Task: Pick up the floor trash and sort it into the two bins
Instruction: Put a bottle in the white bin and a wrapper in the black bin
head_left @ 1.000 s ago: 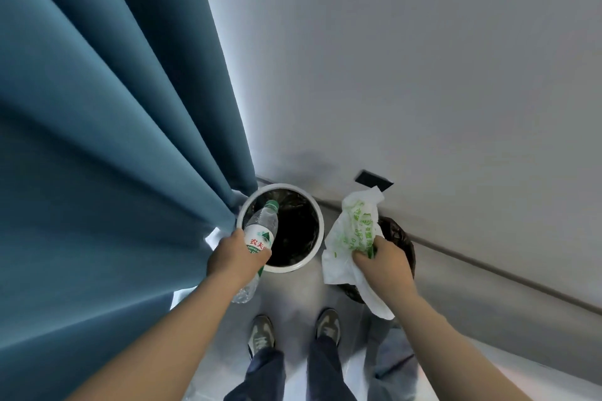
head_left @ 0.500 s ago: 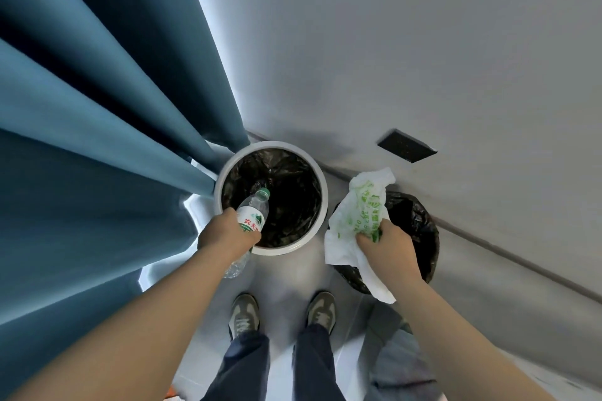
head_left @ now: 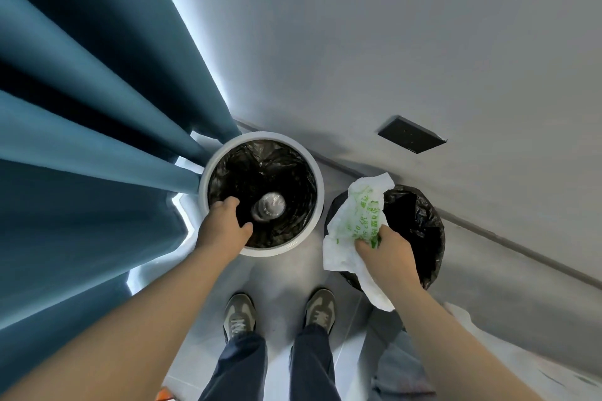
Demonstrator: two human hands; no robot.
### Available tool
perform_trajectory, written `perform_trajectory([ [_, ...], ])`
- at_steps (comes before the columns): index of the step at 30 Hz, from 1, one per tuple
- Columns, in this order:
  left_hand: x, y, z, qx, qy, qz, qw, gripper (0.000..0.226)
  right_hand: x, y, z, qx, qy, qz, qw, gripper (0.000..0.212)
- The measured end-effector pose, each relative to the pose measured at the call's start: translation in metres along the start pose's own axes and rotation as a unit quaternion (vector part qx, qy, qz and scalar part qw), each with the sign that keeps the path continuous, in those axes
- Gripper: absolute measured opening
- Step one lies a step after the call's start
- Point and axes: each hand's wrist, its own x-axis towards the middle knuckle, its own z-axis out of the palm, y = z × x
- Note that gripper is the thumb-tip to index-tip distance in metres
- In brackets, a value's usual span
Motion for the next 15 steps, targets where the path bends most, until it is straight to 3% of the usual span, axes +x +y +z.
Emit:
perform_trajectory([
  [9, -0.014, 0.034, 0.045, 0.030, -0.101, 0.095, 0.990, 0.040, 0.006, 0.054, -0.005, -0.039, -0.037, 0.121, 0.991, 0.017],
  [15, -0.006, 0.071, 0.090, 0.082, -0.134, 0.141, 0.977, 0.038, 0.020, 0.086, -0.014, -0.120, -0.048, 0.123, 0.984, 0.018],
])
